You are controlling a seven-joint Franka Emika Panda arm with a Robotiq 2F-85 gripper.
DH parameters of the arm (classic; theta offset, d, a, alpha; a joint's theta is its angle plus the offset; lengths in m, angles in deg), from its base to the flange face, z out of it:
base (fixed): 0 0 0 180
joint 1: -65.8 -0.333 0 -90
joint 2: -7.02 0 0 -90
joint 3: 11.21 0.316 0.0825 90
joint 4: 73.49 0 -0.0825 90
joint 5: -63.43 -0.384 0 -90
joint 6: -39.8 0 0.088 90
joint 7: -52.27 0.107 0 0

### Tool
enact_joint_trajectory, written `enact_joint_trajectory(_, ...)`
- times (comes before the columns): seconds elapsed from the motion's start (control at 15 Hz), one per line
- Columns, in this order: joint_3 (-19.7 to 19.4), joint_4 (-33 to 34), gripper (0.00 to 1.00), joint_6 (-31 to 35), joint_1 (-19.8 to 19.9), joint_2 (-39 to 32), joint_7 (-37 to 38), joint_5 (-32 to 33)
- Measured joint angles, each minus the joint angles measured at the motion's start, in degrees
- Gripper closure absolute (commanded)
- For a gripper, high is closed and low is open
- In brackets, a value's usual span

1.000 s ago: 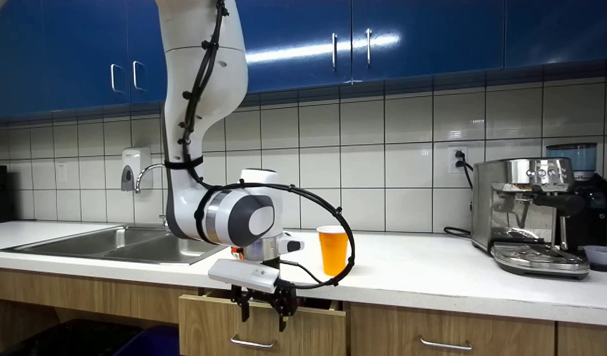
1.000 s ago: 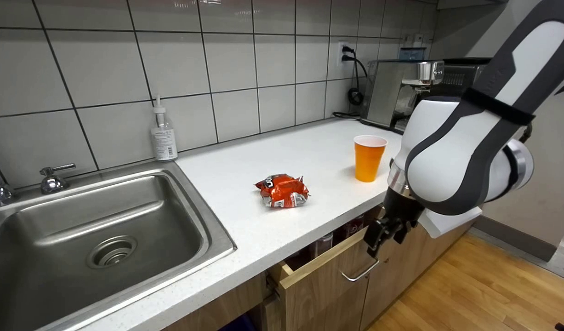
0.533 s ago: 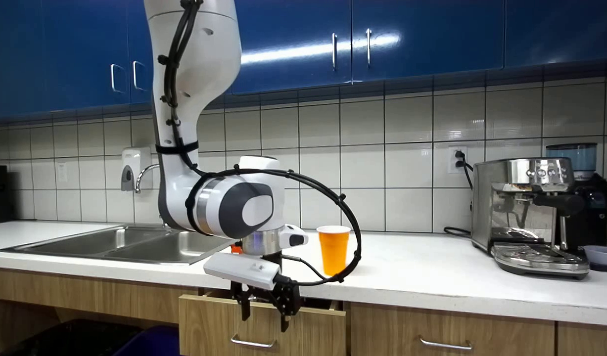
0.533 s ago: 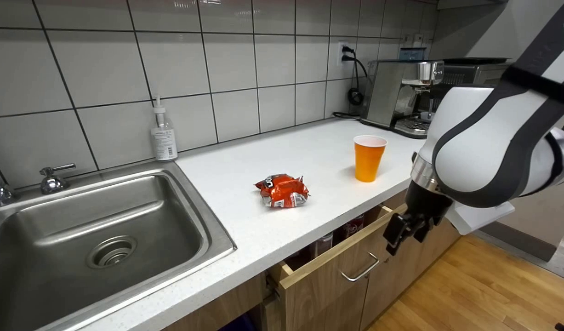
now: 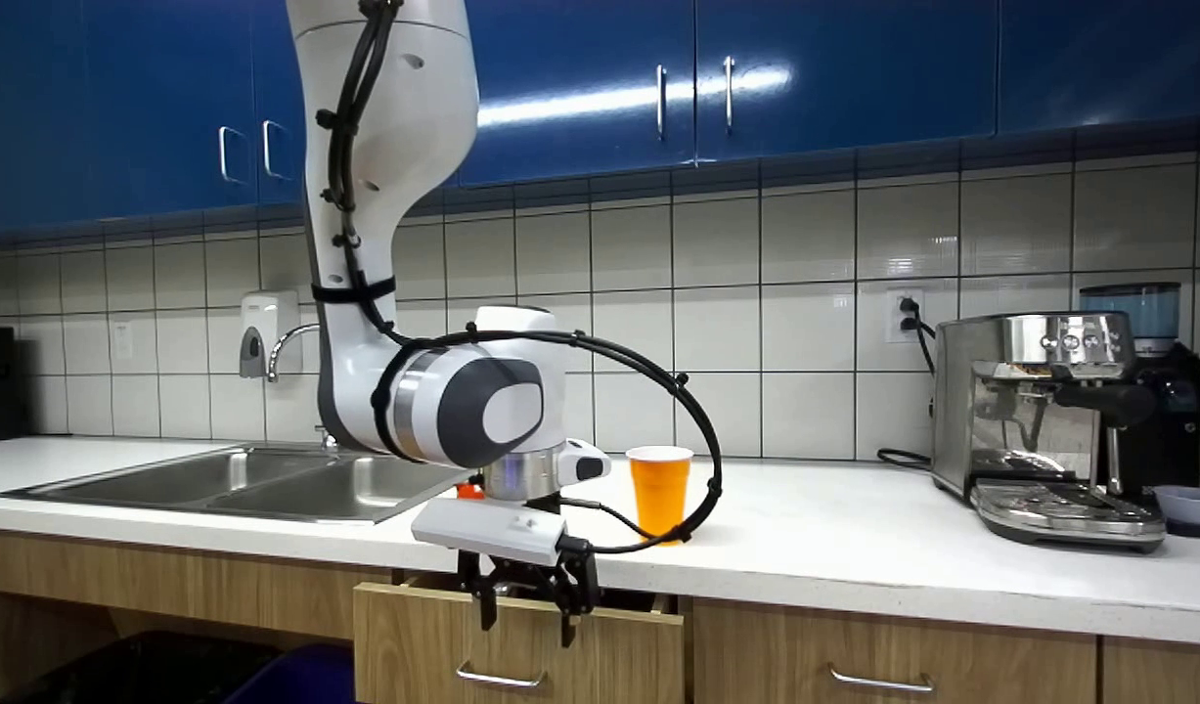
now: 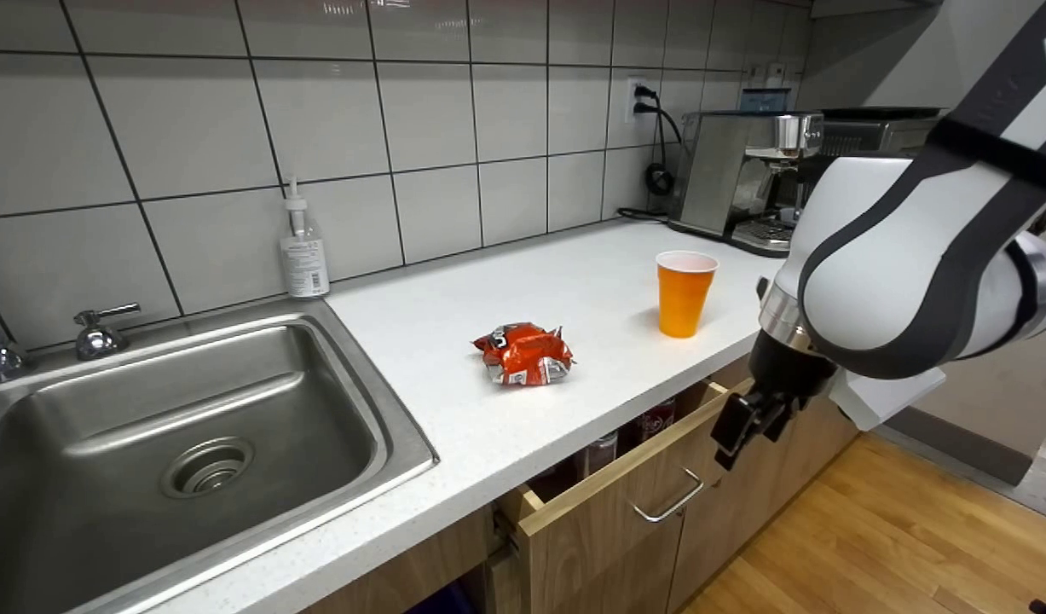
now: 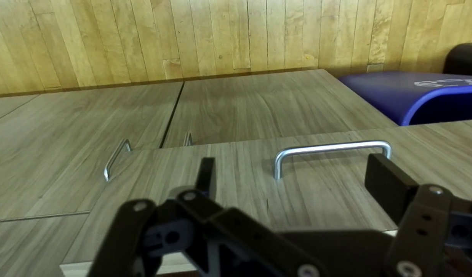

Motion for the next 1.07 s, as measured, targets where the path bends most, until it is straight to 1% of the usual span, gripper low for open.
enact_joint_trajectory(0.47,0.3,3.9,0.0,0.0,0.0,-3.9,-3.0,0.1)
enact_joint_trajectory(1.07,-0.1,10.7,0.0,0.2,-1.2,-11.2,-3.1,2.7)
